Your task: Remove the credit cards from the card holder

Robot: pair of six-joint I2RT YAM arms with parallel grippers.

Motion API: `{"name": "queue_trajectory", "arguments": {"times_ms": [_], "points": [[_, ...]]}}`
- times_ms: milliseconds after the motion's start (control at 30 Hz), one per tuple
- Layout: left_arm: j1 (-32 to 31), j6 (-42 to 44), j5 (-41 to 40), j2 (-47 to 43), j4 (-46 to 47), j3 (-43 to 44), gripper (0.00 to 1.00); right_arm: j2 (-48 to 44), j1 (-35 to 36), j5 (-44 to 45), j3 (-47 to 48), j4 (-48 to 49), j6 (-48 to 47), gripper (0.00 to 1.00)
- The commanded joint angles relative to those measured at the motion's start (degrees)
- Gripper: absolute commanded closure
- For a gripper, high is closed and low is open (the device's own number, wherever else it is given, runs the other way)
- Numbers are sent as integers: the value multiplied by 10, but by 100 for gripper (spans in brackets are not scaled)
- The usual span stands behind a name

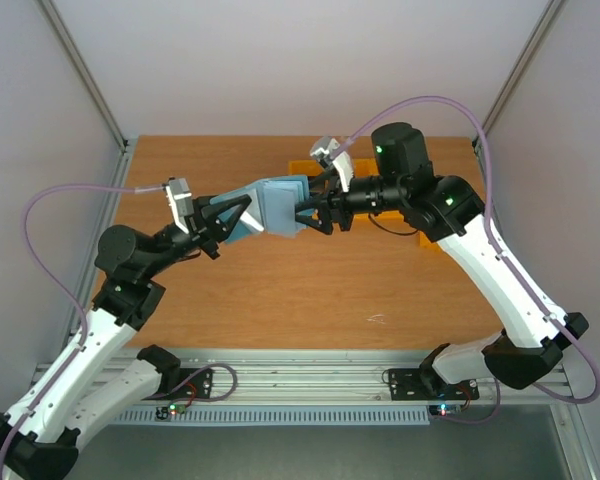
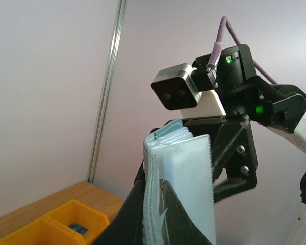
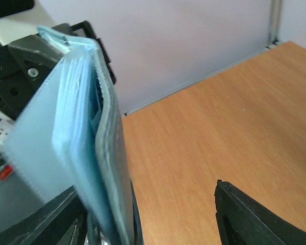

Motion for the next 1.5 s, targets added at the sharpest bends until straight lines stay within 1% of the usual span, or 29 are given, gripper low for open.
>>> {"name": "queue_trajectory", "arguments": {"times_ms": [0,133,267,333,400,500,633,667,700,733,767,800,833,900,1033,1067,1100,1200,1233,1300,1333,1367,1433,1467], "points": [[1,-3,-1,-18,20,-5,100,12,42,-11,6,32,-1,33],[1,-3,-2,-17,28,-12,100,28,81,14,9,56,10,34],[1,-5,-8,-20,25,-19,100,44,109,71,22,69,37,34],[1,-6,-8,-22,26,-21,100,47,116,98,21,74,53,38],[1,-6,-6,-25,29,-24,100,50,117,125,20,72,69,44],[1,-7,-8,-29,33,-29,100,52,117,155,21,57,77,59],[1,-4,-14,-35,32,-39,100,53,117,158,22,53,90,86],[1,-2,-17,-37,31,-42,98,54,117,160,25,51,92,91],[1,-1,-21,-38,28,-44,91,55,117,165,27,48,95,96],[1,-1,-22,-40,25,-47,73,55,117,173,30,44,95,98],[2,-1,-21,-41,23,-51,56,55,117,181,35,39,96,99],[2,0,-15,-43,20,-54,44,56,117,190,38,35,97,99],[2,2,-6,-44,19,-59,37,58,117,192,41,32,97,99],[2,13,13,-48,17,-67,31,62,117,187,49,25,98,99],[2,25,23,-46,16,-71,28,83,117,154,76,0,94,99],[2,25,14,-44,14,-70,29,88,118,142,81,-6,88,99],[2,26,0,-42,10,-69,33,91,121,127,85,-10,78,99],[2,26,-43,-40,-1,-68,50,89,135,83,91,-15,37,99],[2,27,-49,-39,-7,-69,60,86,136,70,90,-12,32,99],[2,32,-48,-41,-12,-71,85,79,135,66,88,-12,23,99],[3,35,-41,-42,-13,-72,96,75,135,70,87,-14,20,96],[3,39,-32,-43,-11,-73,99,70,134,76,86,-15,17,90],[3,41,-20,-45,-2,-76,100,60,131,96,83,-21,13,67],[4,41,-18,-46,1,-77,100,55,127,108,82,-26,8,60]]}}
